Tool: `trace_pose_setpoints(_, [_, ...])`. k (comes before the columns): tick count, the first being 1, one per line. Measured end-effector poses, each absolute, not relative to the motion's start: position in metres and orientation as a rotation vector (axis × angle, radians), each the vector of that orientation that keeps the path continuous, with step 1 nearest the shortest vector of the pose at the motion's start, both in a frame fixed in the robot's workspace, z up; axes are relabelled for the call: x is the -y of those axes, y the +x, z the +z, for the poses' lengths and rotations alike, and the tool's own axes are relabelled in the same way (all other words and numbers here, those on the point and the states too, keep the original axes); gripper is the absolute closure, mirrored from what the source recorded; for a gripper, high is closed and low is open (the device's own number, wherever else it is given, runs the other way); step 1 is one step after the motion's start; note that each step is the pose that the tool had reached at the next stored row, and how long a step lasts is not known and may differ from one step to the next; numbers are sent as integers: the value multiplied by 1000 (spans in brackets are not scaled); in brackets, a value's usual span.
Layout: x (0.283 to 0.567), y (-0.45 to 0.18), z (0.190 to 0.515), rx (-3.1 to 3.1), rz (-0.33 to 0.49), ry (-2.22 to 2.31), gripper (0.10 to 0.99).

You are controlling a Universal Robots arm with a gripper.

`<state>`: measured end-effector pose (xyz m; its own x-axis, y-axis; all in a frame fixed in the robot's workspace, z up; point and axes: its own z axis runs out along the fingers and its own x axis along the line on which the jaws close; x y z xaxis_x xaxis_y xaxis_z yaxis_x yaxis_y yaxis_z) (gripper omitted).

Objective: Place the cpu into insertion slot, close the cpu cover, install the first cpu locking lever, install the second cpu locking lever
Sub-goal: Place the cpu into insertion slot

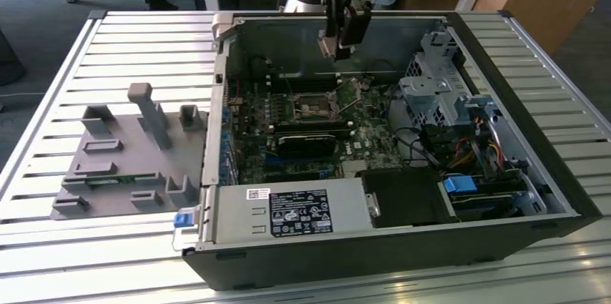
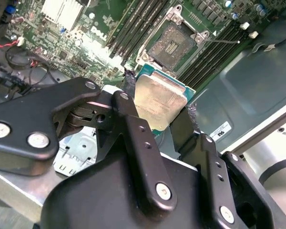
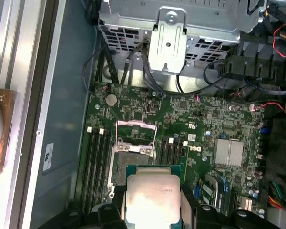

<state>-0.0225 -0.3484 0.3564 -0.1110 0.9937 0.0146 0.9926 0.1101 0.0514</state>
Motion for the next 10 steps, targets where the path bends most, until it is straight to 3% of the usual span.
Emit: trace_pose_setpoints(10, [348,-23,344,-2294,72,2112,545])
